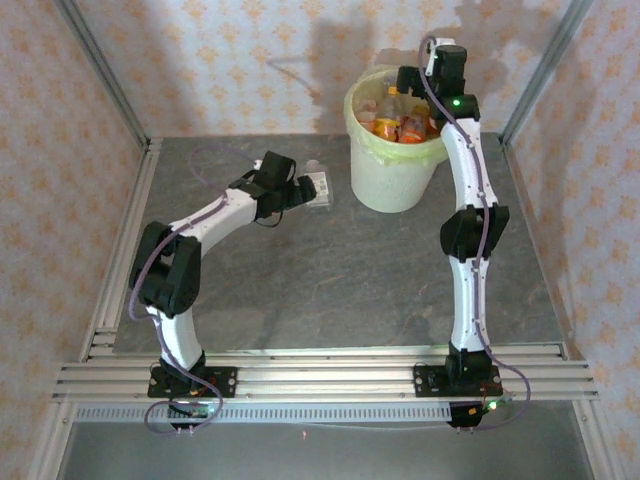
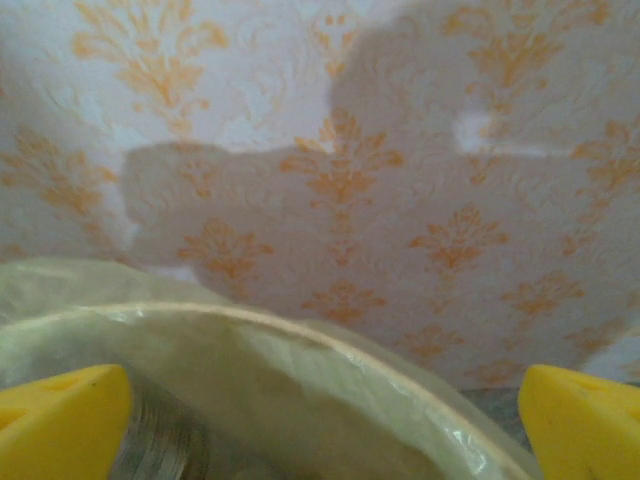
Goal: Put the plastic bottles in the bin
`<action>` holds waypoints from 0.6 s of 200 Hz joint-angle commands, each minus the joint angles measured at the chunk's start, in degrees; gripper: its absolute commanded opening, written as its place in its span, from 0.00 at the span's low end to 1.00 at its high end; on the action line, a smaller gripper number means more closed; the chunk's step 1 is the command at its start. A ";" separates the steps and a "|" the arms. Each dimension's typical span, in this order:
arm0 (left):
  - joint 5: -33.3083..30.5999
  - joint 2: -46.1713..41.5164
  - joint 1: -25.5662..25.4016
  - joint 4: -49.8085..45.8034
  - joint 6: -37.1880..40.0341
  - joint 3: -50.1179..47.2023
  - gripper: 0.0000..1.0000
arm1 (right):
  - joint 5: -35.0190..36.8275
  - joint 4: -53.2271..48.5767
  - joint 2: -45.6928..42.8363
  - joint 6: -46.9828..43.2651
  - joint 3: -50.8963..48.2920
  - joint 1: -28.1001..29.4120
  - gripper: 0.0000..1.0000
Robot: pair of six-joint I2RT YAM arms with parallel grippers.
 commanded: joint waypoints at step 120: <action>-13.74 24.93 -5.63 -17.40 7.09 31.20 1.00 | -0.39 -4.31 -12.44 -2.70 -0.55 1.67 1.00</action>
